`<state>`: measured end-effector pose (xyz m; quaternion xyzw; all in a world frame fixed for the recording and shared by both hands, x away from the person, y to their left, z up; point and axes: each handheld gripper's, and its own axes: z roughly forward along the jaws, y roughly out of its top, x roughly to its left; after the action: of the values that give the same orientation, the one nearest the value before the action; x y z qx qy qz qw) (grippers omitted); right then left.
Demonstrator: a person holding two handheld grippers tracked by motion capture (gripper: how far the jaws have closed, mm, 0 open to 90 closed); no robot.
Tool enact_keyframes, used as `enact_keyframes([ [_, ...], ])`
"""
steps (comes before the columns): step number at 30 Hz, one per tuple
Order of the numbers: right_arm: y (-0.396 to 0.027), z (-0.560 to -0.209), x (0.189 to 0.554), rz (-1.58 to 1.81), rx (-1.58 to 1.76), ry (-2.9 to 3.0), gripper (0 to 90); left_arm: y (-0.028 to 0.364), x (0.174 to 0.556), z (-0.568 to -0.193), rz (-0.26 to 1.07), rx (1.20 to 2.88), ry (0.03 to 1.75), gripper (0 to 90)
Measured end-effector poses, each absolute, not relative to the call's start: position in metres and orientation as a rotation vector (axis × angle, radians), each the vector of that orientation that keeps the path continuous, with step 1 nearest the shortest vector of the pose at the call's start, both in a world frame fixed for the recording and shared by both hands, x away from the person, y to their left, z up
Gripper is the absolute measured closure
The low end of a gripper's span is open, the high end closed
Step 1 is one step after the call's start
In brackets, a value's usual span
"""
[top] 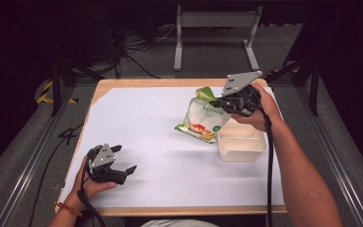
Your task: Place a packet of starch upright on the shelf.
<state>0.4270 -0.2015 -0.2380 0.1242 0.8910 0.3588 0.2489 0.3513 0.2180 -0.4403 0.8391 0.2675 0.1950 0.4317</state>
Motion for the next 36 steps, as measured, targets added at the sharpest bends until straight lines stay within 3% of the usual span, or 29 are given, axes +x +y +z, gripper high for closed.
enact_keyframes([
  [10, -0.262, -0.23, 0.428, 0.972, 0.406, 2.36, 88.8, 0.217, 0.352, -0.44, 0.482, 2.097, 0.665, 10.0],
  [19, -0.304, -0.246, 0.436, 0.95, 0.444, 2.321, 88.6, 0.216, 0.352, -0.441, 0.477, 2.104, 0.663, 9.9],
  [36, -0.327, -0.258, 0.429, 0.901, 0.381, 2.425, 88.0, 0.215, 0.353, -0.442, 0.468, 2.114, 0.661, 9.9],
])
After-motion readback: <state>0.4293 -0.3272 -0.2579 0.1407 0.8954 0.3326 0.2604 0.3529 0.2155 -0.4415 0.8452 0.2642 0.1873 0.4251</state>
